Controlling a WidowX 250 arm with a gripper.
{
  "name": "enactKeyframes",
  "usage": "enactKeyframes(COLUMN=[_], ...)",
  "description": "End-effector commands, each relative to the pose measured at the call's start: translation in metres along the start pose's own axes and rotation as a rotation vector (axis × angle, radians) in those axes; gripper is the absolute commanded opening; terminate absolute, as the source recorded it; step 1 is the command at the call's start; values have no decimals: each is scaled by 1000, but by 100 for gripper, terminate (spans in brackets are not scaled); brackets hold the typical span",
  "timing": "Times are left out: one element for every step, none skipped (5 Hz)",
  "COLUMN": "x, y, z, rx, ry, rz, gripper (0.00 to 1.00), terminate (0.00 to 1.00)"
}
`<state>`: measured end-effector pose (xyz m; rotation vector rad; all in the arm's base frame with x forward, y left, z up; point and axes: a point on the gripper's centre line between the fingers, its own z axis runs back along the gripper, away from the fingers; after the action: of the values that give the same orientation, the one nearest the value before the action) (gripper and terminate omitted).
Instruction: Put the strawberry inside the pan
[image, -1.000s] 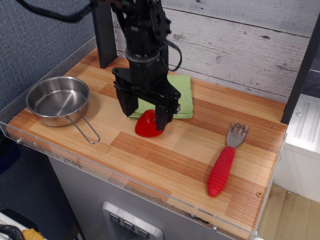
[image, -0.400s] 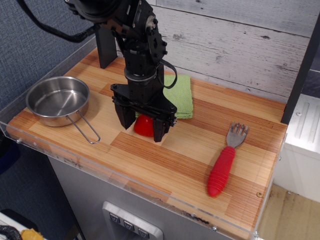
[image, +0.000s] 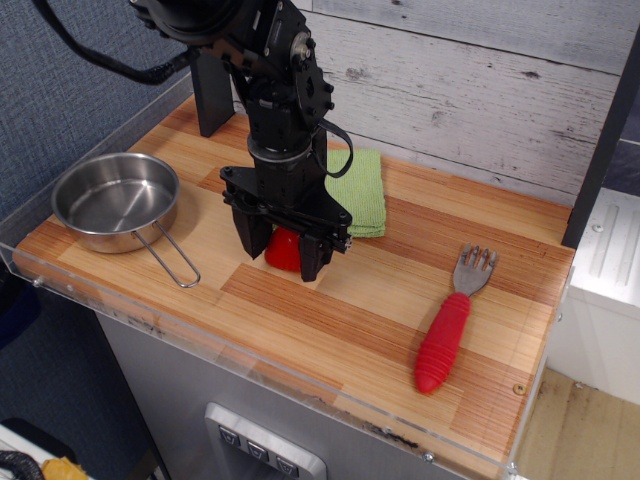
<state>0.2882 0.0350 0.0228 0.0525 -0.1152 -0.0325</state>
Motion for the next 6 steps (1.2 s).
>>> enactKeyframes(x=[3,4,6,9,4,0], y=[0,-2,-7,-15,-13,-2], z=[8,17,38,75,109,130], rx=[1,-1,14,-2,-41,-52], ry=[-36,-45,-61,-109,-150,-167], rz=[-5,-15,-53,-58,-42,-4], gripper=[0,0,0,0,0,0], terminate=[0,0,0,0,0,0])
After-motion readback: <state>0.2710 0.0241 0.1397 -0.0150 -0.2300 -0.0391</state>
